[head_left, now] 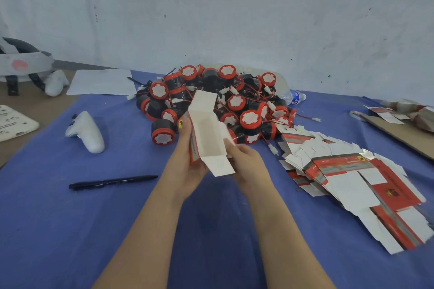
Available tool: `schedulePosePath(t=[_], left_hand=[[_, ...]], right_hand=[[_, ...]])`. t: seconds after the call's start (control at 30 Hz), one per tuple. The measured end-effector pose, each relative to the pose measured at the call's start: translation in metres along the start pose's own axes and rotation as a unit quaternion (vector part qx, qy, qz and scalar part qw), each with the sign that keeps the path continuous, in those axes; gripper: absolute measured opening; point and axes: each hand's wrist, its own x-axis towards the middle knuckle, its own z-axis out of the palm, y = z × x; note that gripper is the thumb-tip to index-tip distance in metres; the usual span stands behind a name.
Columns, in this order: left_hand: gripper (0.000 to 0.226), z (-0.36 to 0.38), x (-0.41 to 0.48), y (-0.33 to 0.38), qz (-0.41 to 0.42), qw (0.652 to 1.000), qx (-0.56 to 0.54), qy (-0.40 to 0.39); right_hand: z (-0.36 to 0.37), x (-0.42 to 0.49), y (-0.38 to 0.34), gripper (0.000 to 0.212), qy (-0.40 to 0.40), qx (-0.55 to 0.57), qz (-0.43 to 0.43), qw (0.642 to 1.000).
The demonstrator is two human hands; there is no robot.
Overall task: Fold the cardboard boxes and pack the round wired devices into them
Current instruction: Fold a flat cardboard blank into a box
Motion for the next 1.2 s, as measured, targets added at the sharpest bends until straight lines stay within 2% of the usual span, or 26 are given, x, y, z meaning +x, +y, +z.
schedulePosePath(t=[0.1, 0.13, 0.17, 0.2, 0.27, 0.4, 0.5, 0.6, 0.7, 0.77, 0.83, 0.9, 0.97, 1.03, 1.1, 1.13, 1.2], left_hand=[[0.059, 0.006, 0.001, -0.008, 0.002, 0.981, 0.174, 0.085], [0.051, 0.007, 0.003, -0.012, 0.018, 0.967, 0.222, 0.124], [0.046, 0.008, 0.004, -0.015, 0.041, 0.955, 0.252, 0.153], [0.046, 0.009, 0.004, -0.016, 0.061, 0.947, 0.268, 0.164], [0.055, 0.008, 0.005, -0.018, 0.076, 0.947, 0.268, 0.157], [0.064, 0.009, 0.005, -0.016, 0.077, 0.947, 0.267, 0.162], [0.072, 0.008, 0.006, -0.015, 0.077, 0.946, 0.268, 0.164], [0.074, 0.008, 0.003, -0.013, 0.075, 0.948, 0.260, 0.165], [0.067, 0.012, 0.000, -0.012, 0.073, 0.943, 0.282, 0.160], [0.060, 0.012, -0.001, -0.012, 0.077, 0.942, 0.288, 0.150], [0.056, 0.013, 0.000, -0.012, 0.074, 0.949, 0.280, 0.127], [0.061, 0.014, 0.000, -0.012, 0.047, 0.967, 0.235, 0.084], [0.063, 0.017, -0.002, -0.010, 0.009, 0.985, 0.165, 0.049], [0.056, 0.015, -0.004, -0.007, -0.011, 0.994, 0.103, 0.021], [0.052, 0.011, -0.003, -0.005, -0.007, 0.999, 0.051, 0.006], [0.051, 0.009, -0.003, -0.004, -0.002, 0.999, 0.034, 0.006], [0.051, 0.009, -0.001, -0.003, 0.000, 0.999, 0.013, 0.030]], right_hand=[[-0.009, -0.002, -0.001, 0.010, 0.156, -0.128, -0.160, 0.966], [-0.007, -0.006, -0.001, 0.007, 0.164, -0.157, -0.200, 0.953], [-0.002, -0.009, -0.001, 0.022, 0.152, -0.195, -0.231, 0.941], [0.005, -0.011, 0.002, 0.037, 0.125, -0.231, -0.248, 0.932], [0.015, -0.012, 0.004, 0.050, 0.094, -0.261, -0.253, 0.927], [0.001, -0.002, 0.004, 0.057, 0.053, -0.258, -0.240, 0.934], [0.001, -0.004, 0.002, 0.042, 0.000, -0.103, -0.214, 0.971], [0.003, -0.005, -0.003, 0.040, -0.001, 0.029, -0.147, 0.989], [-0.005, -0.005, -0.007, 0.043, -0.003, 0.011, -0.090, 0.996], [-0.010, -0.002, -0.006, 0.037, -0.011, -0.003, -0.100, 0.995], [-0.013, 0.003, -0.002, 0.039, 0.028, -0.065, -0.116, 0.991], [-0.015, 0.007, 0.002, 0.039, 0.065, -0.140, -0.132, 0.979], [-0.015, 0.007, 0.004, 0.039, 0.055, -0.146, -0.130, 0.979], [-0.012, 0.007, 0.005, 0.037, 0.006, -0.024, -0.066, 0.997], [-0.005, 0.001, 0.003, 0.034, -0.039, 0.099, -0.005, 0.994], [-0.001, -0.001, 0.002, 0.034, -0.038, 0.121, 0.012, 0.992], [0.002, -0.001, 0.000, 0.036, 0.026, 0.137, 0.023, 0.990]])
